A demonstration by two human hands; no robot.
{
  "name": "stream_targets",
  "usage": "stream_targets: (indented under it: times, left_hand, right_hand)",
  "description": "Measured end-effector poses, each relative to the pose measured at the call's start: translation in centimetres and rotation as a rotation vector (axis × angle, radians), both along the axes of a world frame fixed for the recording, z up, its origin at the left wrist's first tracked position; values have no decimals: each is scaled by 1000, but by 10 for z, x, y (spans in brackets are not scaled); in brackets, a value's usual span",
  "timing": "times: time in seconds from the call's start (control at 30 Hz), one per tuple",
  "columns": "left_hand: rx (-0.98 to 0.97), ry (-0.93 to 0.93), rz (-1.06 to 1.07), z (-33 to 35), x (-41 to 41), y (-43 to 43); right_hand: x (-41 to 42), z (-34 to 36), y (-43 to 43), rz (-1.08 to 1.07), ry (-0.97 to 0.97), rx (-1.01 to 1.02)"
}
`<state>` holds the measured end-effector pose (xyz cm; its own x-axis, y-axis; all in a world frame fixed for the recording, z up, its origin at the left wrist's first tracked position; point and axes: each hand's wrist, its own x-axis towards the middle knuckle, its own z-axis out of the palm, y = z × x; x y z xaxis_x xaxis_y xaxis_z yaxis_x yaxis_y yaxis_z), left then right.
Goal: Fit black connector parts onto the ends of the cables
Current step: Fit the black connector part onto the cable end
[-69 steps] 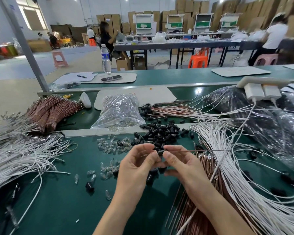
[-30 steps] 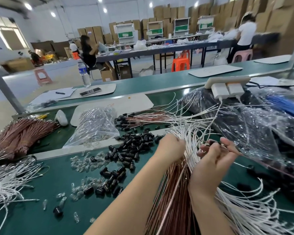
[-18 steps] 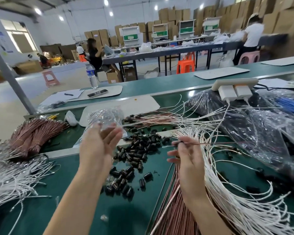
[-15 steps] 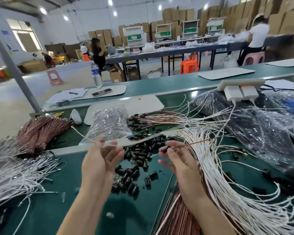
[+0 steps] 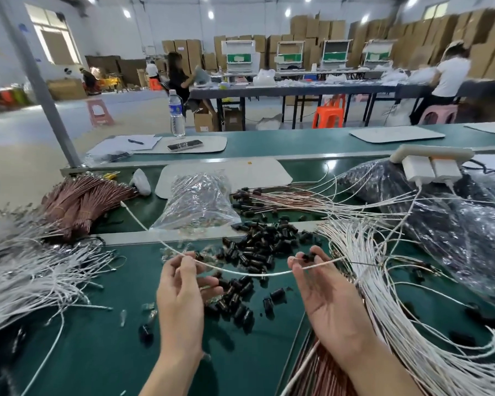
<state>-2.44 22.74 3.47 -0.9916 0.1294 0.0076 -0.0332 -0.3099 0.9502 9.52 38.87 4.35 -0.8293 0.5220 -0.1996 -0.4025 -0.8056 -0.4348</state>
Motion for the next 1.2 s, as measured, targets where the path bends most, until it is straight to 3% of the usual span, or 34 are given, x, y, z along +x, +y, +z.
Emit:
stream_targets:
  times: [0.13, 0.33, 0.5, 0.67, 1.2]
  left_hand:
    - [130, -136, -260, 9, 9, 6]
    - [-11, -139, -551, 4, 36, 25]
    - [-86, 54, -321, 3, 33, 23]
    - [-185, 239, -41, 2, 18, 10]
    - [-212, 283, 120, 2, 7, 4]
  right_hand:
    - [-5, -3, -3, 20, -8, -1]
    - [-11, -9, -7, 51, -34, 43]
    - [-15, -13, -3, -18, -75, 231]
    - [-9, -15, 14, -107, -86, 253]
    - [-9, -12, 18, -123, -58, 229]
